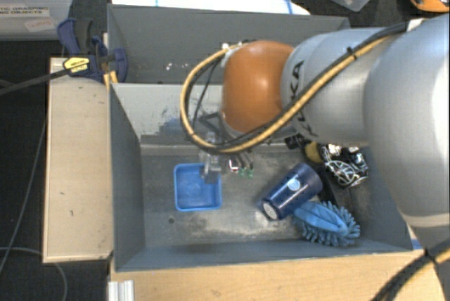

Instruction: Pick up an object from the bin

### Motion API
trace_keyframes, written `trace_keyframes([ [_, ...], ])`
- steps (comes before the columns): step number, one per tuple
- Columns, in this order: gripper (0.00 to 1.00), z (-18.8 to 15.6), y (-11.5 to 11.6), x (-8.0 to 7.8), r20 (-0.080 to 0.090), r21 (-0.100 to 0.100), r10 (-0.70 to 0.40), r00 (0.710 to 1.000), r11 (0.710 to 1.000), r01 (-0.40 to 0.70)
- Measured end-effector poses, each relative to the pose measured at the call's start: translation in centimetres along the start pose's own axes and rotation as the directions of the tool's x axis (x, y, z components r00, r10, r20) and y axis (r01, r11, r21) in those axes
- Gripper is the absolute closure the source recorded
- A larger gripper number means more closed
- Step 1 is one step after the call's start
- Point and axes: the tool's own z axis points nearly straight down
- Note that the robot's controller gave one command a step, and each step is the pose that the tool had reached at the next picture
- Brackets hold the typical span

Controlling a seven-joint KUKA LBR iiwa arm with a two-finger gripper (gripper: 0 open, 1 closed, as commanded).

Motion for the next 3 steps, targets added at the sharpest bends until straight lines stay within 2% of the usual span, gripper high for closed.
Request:
trace_keyframes([
  [1,1.0,-1.7,-1.4,0.1,0.006,0.002,-0.168,0.986,0.986,0.168],
  [2,1.0,3.5,-0.7,0.2,-0.005,0.0,-0.005,1.0,1.0,0.005],
  [3,1.0,-7.4,-1.7,1.1,0.0,0.001,-0.084,0.996,0.996,0.084],
])
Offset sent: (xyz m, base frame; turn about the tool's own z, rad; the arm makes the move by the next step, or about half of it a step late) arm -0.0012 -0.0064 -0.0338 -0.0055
